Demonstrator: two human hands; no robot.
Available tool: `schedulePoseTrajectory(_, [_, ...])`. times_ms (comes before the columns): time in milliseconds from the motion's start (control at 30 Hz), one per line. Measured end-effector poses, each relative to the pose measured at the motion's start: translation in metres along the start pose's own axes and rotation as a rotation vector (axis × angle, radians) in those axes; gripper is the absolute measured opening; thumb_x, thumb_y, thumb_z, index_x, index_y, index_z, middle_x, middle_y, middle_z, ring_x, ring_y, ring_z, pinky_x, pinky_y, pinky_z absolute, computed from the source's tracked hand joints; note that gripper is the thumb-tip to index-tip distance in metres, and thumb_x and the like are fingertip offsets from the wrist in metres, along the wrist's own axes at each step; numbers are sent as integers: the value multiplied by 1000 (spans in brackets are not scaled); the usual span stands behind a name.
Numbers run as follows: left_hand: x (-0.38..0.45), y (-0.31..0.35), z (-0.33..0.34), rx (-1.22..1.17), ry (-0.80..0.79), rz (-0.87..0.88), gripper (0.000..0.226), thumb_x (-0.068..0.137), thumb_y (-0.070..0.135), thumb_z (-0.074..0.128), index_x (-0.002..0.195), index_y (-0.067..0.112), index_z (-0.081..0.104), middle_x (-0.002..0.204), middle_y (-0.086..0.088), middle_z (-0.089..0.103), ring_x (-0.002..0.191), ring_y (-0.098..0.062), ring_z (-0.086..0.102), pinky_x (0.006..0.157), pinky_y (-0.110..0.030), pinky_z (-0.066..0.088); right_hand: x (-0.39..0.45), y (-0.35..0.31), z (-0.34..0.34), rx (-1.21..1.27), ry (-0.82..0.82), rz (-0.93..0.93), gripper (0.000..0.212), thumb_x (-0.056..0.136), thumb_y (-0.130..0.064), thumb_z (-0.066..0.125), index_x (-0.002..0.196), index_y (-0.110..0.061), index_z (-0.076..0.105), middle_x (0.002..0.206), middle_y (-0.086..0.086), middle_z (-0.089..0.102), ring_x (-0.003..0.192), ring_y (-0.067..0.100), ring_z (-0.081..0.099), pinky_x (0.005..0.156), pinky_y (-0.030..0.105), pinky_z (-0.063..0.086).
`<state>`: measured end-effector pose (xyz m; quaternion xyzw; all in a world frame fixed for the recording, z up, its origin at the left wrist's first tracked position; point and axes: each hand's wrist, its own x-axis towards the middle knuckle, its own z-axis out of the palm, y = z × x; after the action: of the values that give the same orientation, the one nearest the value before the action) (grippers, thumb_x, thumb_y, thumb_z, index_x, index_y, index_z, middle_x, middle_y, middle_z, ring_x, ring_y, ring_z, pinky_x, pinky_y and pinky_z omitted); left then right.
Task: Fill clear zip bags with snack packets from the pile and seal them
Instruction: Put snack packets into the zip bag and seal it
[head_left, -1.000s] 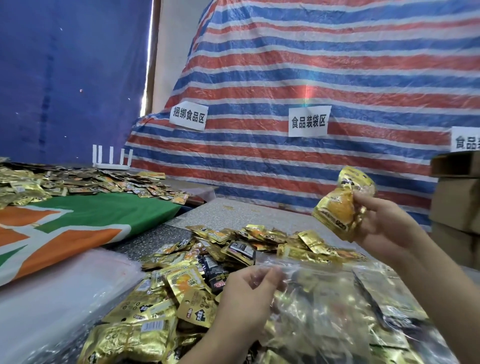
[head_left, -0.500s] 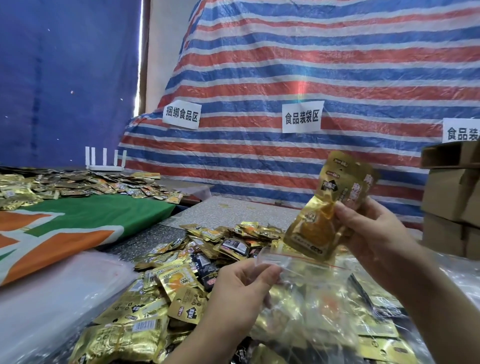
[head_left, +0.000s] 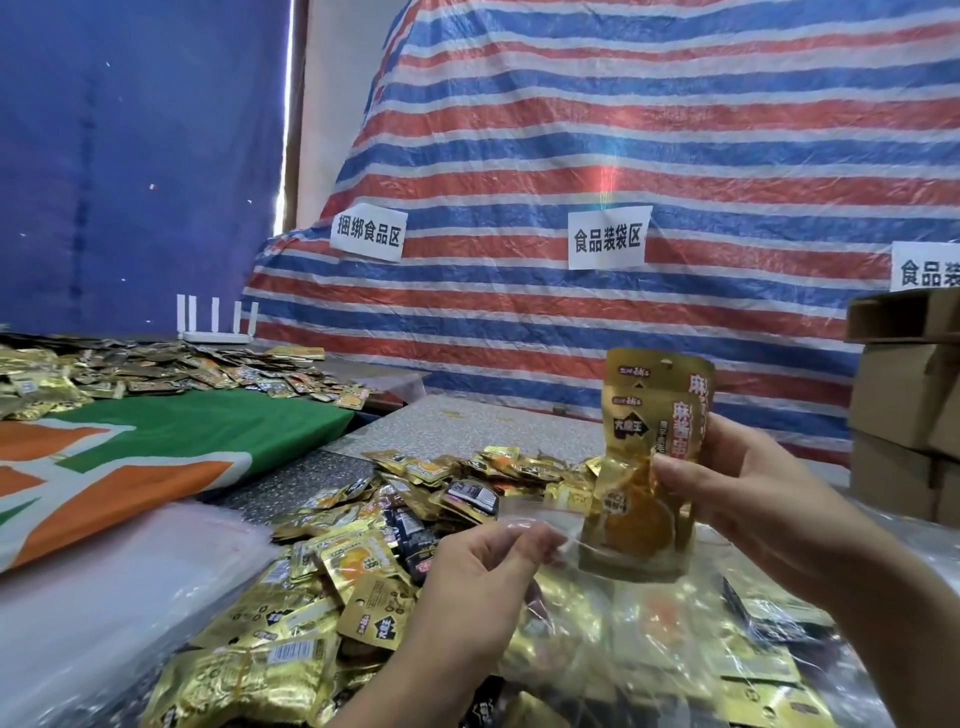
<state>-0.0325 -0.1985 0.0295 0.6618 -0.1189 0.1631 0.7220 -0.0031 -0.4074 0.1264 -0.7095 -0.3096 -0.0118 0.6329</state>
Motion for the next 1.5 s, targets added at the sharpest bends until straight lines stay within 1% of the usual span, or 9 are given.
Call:
schedulePoseTrajectory(167, [0,-2,1,26,9,-2,36,77,55,57,76,26,77,78,-6,75,50,-8,56,52,-21,38,-2,1,-2,-168,-86,22,50,70,-27,75,118,-14,65,110,10,74,102,27,71,81,30,59])
schedulePoseTrajectory(267, [0,-4,2,26,0,1,37,78,52,56,76,22,77,78,-3,75,44,-7,53,49,-18,37,-3,5,0,-243,-135,30,39,74,-26,74,113,-26,68,111,5,74,102,23,72,83,31,59])
schedulePoseTrajectory(533, [1,2,5,9,52,-18,39,75,49,58,82,15,76,76,-2,76,40,-5,52,43,-12,37,2,6,4,-139,-120,-4,40,70,-24,74,110,-26,70,109,4,75,101,20,72,78,23,58])
schedulePoseTrajectory(700, [2,-5,2,21,95,-23,34,76,48,57,76,21,78,77,-5,76,67,-19,71,57,-26,47,1,7,10,-180,-90,14,45,74,-25,70,118,-20,61,107,2,75,101,20,71,79,28,60])
schedulePoseTrajectory(833, [2,-3,6,-27,53,-38,31,90,34,56,79,14,77,82,-2,77,71,-16,74,51,-16,48,-2,5,9,-373,-232,92,34,85,-24,70,118,-24,64,109,4,73,102,22,70,87,42,58])
schedulePoseTrajectory(1033, [0,-1,7,-34,-4,-6,36,80,50,52,76,25,78,82,-4,77,78,-18,74,60,-21,53,-4,6,4,-541,-356,170,25,91,-35,66,116,-33,66,112,-3,72,104,14,69,92,41,56])
schedulePoseTrajectory(1200, [2,-2,4,-43,16,36,42,74,59,52,76,25,78,77,-7,76,71,-16,73,59,-22,55,-4,0,12,-678,-354,104,17,96,-34,61,113,-35,66,109,-11,72,101,7,68,90,39,56])
schedulePoseTrajectory(1333, [1,-5,8,-23,10,27,40,79,49,55,72,16,76,76,-8,76,68,-15,73,57,-21,54,-10,-3,14,-782,-417,77,19,97,-31,61,109,-46,61,106,-22,68,99,-1,65,82,24,54])
schedulePoseTrajectory(1500, [0,-8,8,25,-30,29,43,81,49,53,86,12,74,80,-5,77,76,-27,73,69,-35,61,-13,-14,18,-933,-479,73,23,97,-35,59,101,-57,54,100,-35,61,93,-11,59,74,12,46])
